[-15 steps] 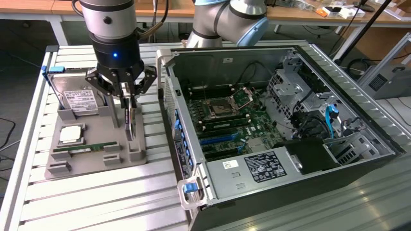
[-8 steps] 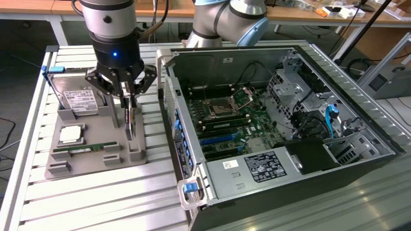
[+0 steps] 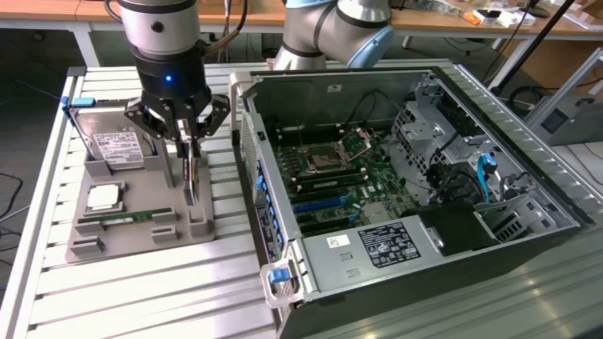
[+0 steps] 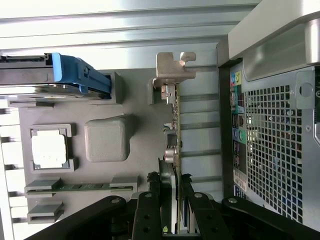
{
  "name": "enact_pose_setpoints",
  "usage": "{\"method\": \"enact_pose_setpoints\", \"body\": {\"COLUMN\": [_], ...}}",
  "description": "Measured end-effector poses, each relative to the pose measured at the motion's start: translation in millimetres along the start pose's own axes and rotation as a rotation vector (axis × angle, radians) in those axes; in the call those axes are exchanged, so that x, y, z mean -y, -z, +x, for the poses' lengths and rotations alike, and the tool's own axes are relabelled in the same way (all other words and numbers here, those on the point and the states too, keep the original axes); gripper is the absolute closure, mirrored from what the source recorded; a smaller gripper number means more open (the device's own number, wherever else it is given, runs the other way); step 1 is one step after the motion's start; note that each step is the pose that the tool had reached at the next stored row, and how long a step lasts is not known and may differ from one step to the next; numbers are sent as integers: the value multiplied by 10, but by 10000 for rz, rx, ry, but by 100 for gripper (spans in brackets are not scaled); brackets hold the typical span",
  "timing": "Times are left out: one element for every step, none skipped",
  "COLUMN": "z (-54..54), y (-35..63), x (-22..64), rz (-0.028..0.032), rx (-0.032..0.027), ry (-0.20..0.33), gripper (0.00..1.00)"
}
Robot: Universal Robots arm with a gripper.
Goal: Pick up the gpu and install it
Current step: 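Pick up the gpu and move the gpu toward the slot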
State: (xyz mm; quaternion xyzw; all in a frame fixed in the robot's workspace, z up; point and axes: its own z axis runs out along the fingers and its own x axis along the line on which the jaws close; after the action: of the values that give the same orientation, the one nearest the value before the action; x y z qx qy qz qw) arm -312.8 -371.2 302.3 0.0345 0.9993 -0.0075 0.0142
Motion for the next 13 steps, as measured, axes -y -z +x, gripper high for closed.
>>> {"method": "enact_pose_setpoints", "body": {"z": [0,0,0,0,0,0,0,0,0,-1,-1,-1,-1], "y": [2,4,6,8,10,12,14,16,19,21,22,24,26], "x": [0,0,0,0,0,0,0,0,0,0,0,0,0], "rz": [0,-1,-1,-1,0,-1,-1,-1,0,-1,0,-1,-1], "rx": [0,0,1,1,0,0,0,0,0,1,0,1,1], "ry": [0,0,0,0,0,0,0,0,0,0,0,0,0], "gripper": [73,73,73,73,73,73,73,73,73,73,73,73,73]}}
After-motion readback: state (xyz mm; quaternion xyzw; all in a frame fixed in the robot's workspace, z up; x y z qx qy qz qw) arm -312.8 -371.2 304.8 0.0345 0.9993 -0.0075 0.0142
